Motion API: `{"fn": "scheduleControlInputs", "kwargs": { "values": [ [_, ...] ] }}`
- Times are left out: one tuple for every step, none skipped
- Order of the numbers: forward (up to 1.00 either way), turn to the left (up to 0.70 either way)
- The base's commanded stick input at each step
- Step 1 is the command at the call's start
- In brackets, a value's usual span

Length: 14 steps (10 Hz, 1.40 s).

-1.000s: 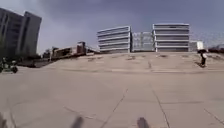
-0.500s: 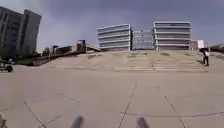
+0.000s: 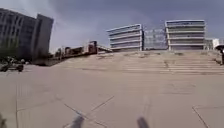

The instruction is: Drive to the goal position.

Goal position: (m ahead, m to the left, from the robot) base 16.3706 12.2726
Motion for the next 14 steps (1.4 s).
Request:
{"fn": "scheduleControlInputs", "kwargs": {
  "values": [
    [0.99, 0.12],
    [0.99, 0.4],
    [0.99, 0.4],
    [0.99, 0.4],
    [0.99, 0.4],
    [0.99, 0.4],
    [0.99, 0.4],
    [0.99, 0.39],
    [0.99, 0.39],
    [0.99, 0.35],
    [0.99, 0.0],
    [0.99, 0.0],
    [0.99, 0.0],
    [0.99, 0.0]
  ]
}}
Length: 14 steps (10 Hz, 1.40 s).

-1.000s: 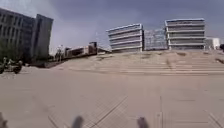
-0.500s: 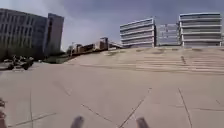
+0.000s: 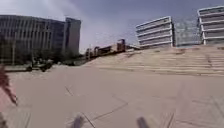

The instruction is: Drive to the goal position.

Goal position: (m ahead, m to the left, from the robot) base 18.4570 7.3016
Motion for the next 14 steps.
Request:
{"fn": "scheduleControlInputs", "kwargs": {
  "values": [
    [0.99, 0.0],
    [0.99, 0.0],
    [0.99, 0.0],
    [0.99, 0.01],
    [0.99, 0.15],
    [0.99, 0.34],
    [0.99, 0.4],
    [0.99, 0.4],
    [0.99, 0.4],
    [0.99, 0.4],
    [0.99, 0.31],
    [0.99, 0.1],
    [0.99, 0.0],
    [0.99, 0.0]
  ]
}}
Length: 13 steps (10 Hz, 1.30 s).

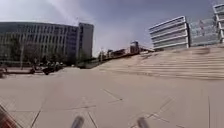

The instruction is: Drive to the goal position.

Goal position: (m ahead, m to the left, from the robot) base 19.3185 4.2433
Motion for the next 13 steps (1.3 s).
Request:
{"fn": "scheduleControlInputs", "kwargs": {
  "values": [
    [0.99, 0.0],
    [0.99, 0.0],
    [0.99, 0.0],
    [0.99, 0.0],
    [0.99, 0.0],
    [0.99, 0.0],
    [0.99, 0.0],
    [0.99, 0.0],
    [0.99, 0.0],
    [0.99, 0.0],
    [0.99, 0.0],
    [0.99, 0.0],
    [0.99, 0.0]
  ]
}}
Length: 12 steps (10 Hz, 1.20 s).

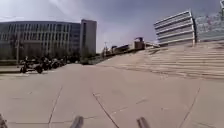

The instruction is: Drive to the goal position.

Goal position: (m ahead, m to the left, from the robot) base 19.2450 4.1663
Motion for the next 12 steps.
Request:
{"fn": "scheduleControlInputs", "kwargs": {
  "values": [
    [0.99, 0.0],
    [0.99, 0.0],
    [0.99, 0.0],
    [0.99, 0.0],
    [0.99, 0.0],
    [0.99, 0.0],
    [0.99, 0.2],
    [0.99, 0.4],
    [0.99, 0.4],
    [0.99, 0.4],
    [0.99, 0.27],
    [0.99, 0.0]
  ]
}}
